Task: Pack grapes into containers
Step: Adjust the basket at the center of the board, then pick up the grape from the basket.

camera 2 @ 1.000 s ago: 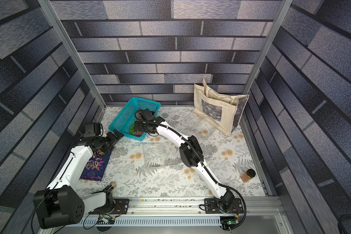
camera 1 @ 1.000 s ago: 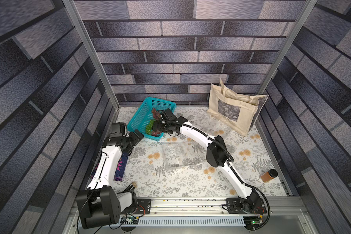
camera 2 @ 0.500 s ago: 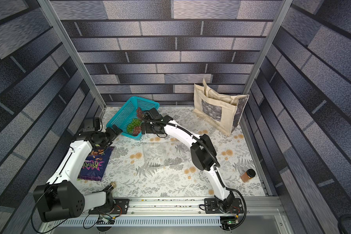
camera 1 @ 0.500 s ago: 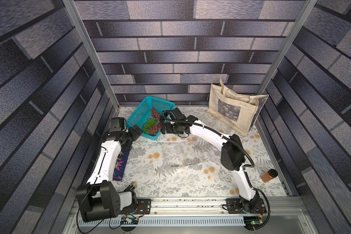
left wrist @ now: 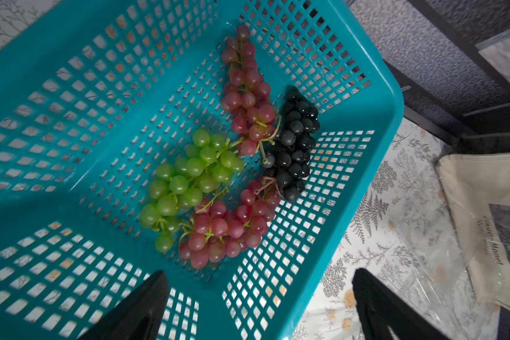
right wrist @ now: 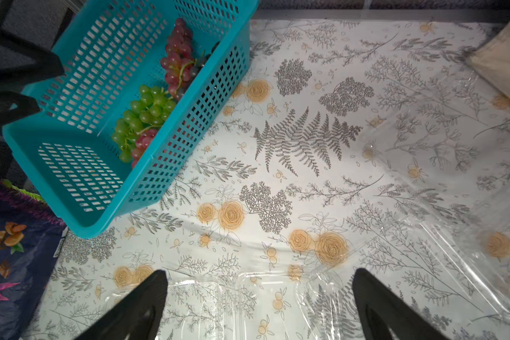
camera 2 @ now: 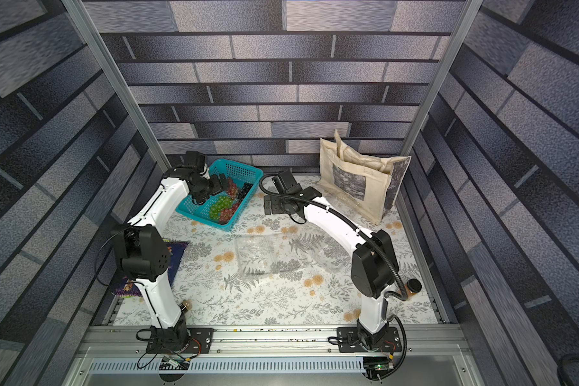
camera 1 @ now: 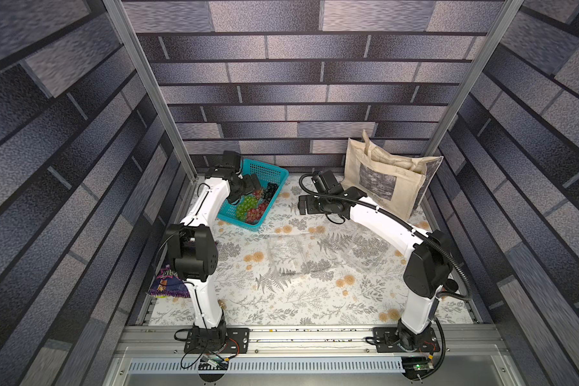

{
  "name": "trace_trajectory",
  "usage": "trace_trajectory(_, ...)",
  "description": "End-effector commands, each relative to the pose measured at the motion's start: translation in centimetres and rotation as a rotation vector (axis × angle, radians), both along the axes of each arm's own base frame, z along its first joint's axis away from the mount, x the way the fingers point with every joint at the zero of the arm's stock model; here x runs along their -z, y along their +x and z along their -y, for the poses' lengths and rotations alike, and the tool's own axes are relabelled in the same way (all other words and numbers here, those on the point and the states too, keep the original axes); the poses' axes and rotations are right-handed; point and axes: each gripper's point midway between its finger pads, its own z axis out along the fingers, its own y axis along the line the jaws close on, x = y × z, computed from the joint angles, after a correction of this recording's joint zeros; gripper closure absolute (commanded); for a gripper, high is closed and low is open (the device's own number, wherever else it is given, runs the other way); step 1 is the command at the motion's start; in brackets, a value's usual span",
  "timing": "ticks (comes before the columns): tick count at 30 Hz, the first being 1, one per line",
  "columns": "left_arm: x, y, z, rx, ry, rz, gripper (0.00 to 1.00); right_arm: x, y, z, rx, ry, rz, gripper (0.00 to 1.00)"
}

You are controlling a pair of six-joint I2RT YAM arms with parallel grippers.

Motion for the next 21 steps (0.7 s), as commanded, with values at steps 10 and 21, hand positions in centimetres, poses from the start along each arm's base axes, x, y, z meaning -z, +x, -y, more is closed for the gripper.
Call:
trace_trajectory(10, 4.4, 4.1, 1.2, 0.010, 0.068, -0.103, 0.10, -0.3, -1.3, -0.5, -0.068, 0.019, -0.003, 0.00)
trace_trajectory(21, 7.1, 5.3, 2.7, 0.013, 0.025, -0.161, 0.31, 0.8, -1.3, -0.9, -0.070, 0.027, -0.027, 0.00)
